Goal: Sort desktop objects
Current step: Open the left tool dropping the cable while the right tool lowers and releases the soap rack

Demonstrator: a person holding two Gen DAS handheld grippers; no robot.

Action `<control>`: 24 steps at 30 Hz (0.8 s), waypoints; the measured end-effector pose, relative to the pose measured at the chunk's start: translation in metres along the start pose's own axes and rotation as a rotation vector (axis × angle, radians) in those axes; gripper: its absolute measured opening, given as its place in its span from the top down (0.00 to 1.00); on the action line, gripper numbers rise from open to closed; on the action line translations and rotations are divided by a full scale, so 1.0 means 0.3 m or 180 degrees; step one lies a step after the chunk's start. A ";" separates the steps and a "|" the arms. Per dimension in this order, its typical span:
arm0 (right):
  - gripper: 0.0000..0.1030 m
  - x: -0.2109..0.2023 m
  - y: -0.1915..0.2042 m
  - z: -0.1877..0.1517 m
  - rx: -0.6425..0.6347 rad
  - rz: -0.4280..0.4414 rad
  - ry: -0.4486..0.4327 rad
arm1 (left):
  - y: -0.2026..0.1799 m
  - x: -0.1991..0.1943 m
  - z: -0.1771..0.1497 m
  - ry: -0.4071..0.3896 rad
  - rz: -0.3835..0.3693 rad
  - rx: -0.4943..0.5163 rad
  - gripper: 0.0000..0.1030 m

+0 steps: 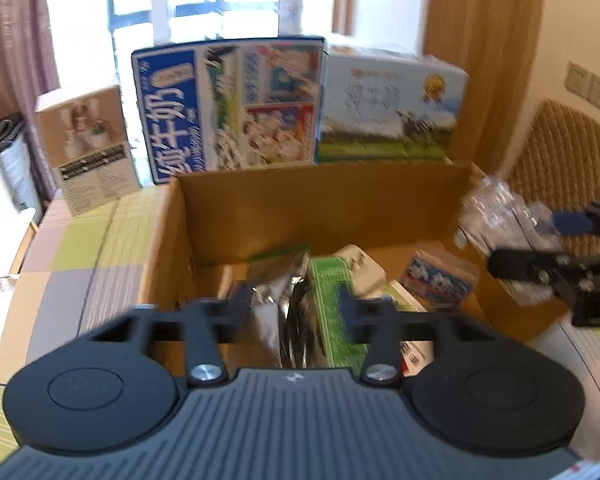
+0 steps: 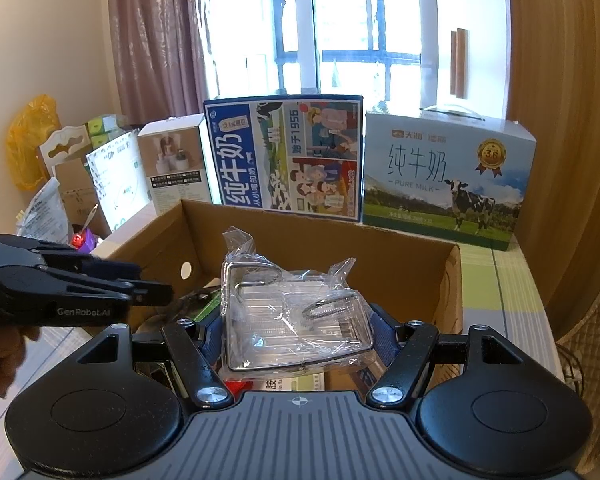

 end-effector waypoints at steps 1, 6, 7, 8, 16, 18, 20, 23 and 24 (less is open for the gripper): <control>0.34 0.002 -0.001 0.000 0.0007 0.0002 -0.0003 | 0.002 -0.003 -0.002 -0.0023 -0.0009 -0.0031 0.51; 0.34 0.014 -0.005 -0.004 0.0037 0.0010 -0.0002 | -0.005 -0.031 -0.033 -0.0119 0.0036 -0.0135 0.51; 0.34 0.017 -0.006 -0.005 0.0055 0.0009 0.0000 | -0.008 -0.036 -0.037 -0.0137 0.0048 -0.0132 0.51; 0.34 0.019 -0.010 -0.008 0.0068 0.0007 0.0003 | -0.011 -0.043 -0.044 -0.0172 0.0055 -0.0131 0.49; 0.34 0.053 -0.005 -0.031 0.0067 -0.0040 0.0069 | -0.043 -0.076 -0.035 -0.0299 0.0167 0.0192 0.36; 0.34 0.069 -0.009 -0.028 0.0076 -0.0070 0.0093 | -0.035 -0.076 -0.036 -0.0317 0.0186 0.0162 0.30; 0.34 0.081 -0.012 -0.030 0.0099 -0.0089 0.0113 | -0.025 -0.068 -0.043 -0.0292 0.0166 0.0110 0.26; 0.34 0.098 -0.011 -0.029 0.0136 -0.0128 0.0145 | -0.005 -0.055 -0.051 -0.0242 0.0129 0.0026 0.25; 0.34 0.104 -0.011 -0.029 0.0149 -0.0141 0.0160 | 0.000 -0.054 -0.052 -0.0243 0.0138 0.0020 0.24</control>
Point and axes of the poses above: each gripper's, at about its wrist camera, not at the fingertips, and x roughly the way its jaws point, y to its left, z to its top, the point moved 3 cm from there along x, roughly the way its jaws point, and after that the axes turned 3 degrees about y, right-handed, at the moved point
